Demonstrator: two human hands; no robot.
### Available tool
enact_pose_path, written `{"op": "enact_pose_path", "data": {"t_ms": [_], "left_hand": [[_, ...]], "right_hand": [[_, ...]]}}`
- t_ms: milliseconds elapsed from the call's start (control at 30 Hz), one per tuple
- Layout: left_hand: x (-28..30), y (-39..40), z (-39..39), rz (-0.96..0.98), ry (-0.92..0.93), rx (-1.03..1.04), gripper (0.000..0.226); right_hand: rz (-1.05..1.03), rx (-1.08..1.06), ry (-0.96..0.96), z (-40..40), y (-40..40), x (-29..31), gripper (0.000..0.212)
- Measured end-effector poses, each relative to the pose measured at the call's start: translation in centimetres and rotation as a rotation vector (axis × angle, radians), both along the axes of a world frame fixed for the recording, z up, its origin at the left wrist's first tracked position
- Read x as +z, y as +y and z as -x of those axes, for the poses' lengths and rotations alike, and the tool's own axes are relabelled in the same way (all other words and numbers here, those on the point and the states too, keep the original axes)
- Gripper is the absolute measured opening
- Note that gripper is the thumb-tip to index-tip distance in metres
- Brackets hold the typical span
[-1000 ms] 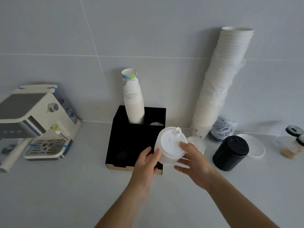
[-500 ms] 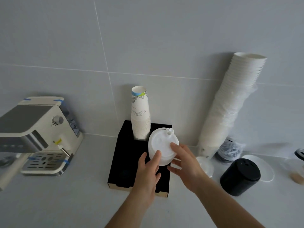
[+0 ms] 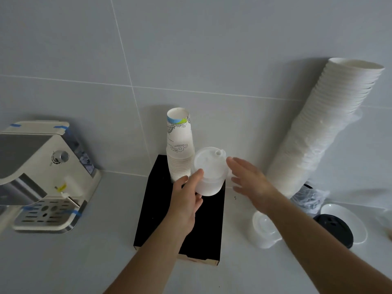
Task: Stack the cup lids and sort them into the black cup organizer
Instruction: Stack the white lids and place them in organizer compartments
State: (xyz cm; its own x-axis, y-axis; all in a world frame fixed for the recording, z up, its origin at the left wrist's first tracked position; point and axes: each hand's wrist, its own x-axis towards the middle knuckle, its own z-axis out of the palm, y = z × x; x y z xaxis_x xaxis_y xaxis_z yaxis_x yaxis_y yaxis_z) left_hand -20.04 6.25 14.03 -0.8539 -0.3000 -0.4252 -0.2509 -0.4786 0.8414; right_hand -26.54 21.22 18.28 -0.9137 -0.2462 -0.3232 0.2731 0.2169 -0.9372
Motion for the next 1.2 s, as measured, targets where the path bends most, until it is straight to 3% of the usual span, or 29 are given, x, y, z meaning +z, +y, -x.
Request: {"op": "enact_pose_path", "data": {"t_ms": [67, 133, 333, 500, 667, 900, 1133, 1200], "left_hand": [[0.5, -0.4, 1.5, -0.003, -0.027, -0.019, 0.035], [0.7, -0.8, 3.0, -0.025, -0.058, -0.043, 0.024], [-0.1, -1.0, 5.9, -0.036, -0.078, -0.055, 0.023], [-1.5, 0.3, 7.3, -0.097, -0.084, 0.013, 0.027], [-3.1, 1.2, 8.1, -0.129, -0.116, 0.069, 0.032], [-3.9, 1.0, 9.1, -0.199, -0.153, 0.123, 0.018], [-4.2, 1.1, 10.1, -0.105, -0.196, 0.093, 0.061], [-4.4, 1.0, 10.5, -0.082, -0.201, 0.105, 0.058]], "right_hand": [[-0.064, 0.010, 0.086, 2.4, -0.1, 0.7, 0.065], [-0.096, 0.065, 0.113, 4.6, -0.1, 1.3, 0.065], [-0.135, 0.261, -0.032, 9.3, 0.2, 0.8, 0.053], [-0.114, 0.248, -0.066, 11.0, -0.4, -1.2, 0.032], [-0.053, 0.193, -0.100, 11.5, -0.8, -3.2, 0.031], [-0.010, 0.156, -0.155, 12.1, -1.6, -4.9, 0.035], [-0.006, 0.116, -0.172, 12.2, -1.7, -5.8, 0.036], [-0.010, 0.120, -0.171, 12.3, -1.6, -5.9, 0.036]]}}
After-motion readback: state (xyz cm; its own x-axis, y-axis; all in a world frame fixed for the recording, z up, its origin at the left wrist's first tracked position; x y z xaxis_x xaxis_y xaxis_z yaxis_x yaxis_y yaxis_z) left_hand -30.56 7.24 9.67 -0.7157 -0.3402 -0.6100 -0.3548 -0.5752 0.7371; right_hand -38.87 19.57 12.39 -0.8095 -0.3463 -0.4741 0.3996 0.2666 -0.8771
